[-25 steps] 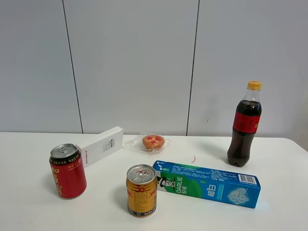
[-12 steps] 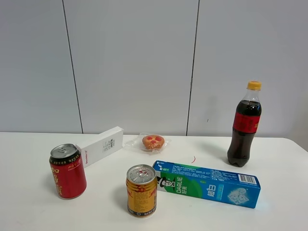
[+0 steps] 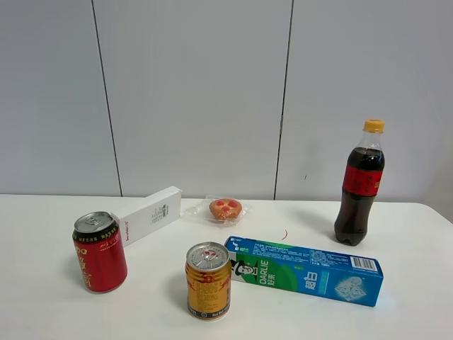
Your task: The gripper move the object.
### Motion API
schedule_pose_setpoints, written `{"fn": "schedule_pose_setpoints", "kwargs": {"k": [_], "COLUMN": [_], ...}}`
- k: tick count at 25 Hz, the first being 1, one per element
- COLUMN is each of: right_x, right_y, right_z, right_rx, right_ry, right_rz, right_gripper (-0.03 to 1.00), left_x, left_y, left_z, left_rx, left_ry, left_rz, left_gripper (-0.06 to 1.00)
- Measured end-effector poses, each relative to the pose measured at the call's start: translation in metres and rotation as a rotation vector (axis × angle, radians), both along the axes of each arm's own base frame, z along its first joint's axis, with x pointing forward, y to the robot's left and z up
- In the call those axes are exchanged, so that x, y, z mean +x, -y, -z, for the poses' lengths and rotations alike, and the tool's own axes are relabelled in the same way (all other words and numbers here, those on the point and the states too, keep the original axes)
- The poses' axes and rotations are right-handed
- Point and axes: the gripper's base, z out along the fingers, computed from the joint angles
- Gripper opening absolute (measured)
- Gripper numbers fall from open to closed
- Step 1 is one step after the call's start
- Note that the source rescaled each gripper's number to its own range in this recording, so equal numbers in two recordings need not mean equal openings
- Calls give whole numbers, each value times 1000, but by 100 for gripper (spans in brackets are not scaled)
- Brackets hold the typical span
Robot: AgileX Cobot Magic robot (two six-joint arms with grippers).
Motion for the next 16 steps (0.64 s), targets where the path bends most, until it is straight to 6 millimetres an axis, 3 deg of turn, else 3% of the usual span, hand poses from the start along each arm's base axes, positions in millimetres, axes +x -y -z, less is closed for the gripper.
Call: {"fn": "schedule_pose_setpoints", "kwargs": {"k": [16], "right_x": [0], "right_y": [0], "right_z": [0], "right_rx": [0], "right_ry": [0], "right_rz": [0], "right_gripper": [76], "left_x": [0], "left_y": [0], "left_z": [0], "left_rx": [0], "left_ry": [0], "left_rz": [0], "left_gripper": [100]}}
